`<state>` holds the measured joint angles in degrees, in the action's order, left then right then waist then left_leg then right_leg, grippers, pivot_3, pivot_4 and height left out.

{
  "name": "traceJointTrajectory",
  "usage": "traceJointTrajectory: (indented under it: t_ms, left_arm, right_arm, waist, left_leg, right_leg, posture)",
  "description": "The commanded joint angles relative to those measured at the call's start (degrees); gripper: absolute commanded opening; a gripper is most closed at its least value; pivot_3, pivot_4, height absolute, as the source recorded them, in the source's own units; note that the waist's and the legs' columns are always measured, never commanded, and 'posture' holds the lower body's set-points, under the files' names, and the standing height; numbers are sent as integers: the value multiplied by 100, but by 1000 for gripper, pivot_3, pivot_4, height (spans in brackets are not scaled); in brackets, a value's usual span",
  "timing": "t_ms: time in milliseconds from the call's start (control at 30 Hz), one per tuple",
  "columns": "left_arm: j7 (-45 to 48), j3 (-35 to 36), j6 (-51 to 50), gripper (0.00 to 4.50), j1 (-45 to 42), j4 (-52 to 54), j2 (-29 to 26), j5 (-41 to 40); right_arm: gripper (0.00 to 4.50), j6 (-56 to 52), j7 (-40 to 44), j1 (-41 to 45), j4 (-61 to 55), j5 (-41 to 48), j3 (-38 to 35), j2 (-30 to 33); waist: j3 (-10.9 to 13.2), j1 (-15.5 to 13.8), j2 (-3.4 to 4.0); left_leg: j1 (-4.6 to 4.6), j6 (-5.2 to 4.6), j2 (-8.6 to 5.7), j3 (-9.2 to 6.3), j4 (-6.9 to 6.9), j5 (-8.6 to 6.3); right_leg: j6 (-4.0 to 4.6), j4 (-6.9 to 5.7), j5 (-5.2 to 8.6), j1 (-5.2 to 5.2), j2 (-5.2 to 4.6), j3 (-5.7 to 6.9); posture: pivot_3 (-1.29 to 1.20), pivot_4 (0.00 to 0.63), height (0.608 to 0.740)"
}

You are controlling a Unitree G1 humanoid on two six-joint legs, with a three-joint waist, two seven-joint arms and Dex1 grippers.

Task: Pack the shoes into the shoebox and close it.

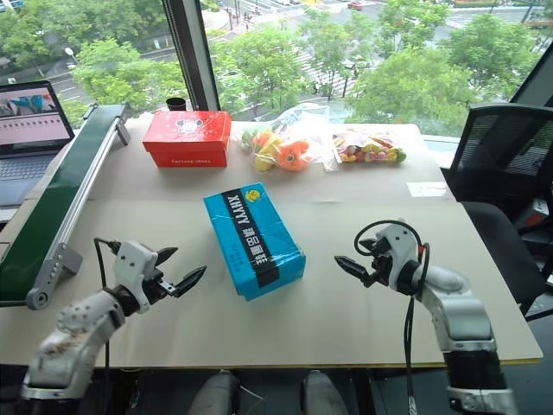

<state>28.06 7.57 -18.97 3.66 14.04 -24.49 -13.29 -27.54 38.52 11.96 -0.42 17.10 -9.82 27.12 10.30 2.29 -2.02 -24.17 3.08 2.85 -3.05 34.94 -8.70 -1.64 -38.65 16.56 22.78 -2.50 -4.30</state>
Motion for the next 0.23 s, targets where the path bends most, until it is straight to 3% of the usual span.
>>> traceJointTrajectory:
  t_ms: [33, 233]
  left_arm:
    - [-906, -106, 857, 4500, 245, -264, 443, 717]
    - [-1272, -345, 1436, 4500, 554, -510, 886, 1045]
  right_arm:
    - [4477, 765, -606, -356, -37, -108, -204, -420]
    - [4477, 1683, -1164, -959, 303, -413, -139, -1024]
  waist:
    - [0, 19, 0]
    - [-2, 11, 1]
  left_leg:
    - [0, 0, 0, -1, 0, 0]
    - [8, 1, -2, -1, 0, 0]
  right_leg:
    - [0, -2, 0, 0, 0, 0]
    - [-9, 8, 3, -17, -1, 2]
  posture:
    - [0, 150, 734]
    - [0, 150, 734]
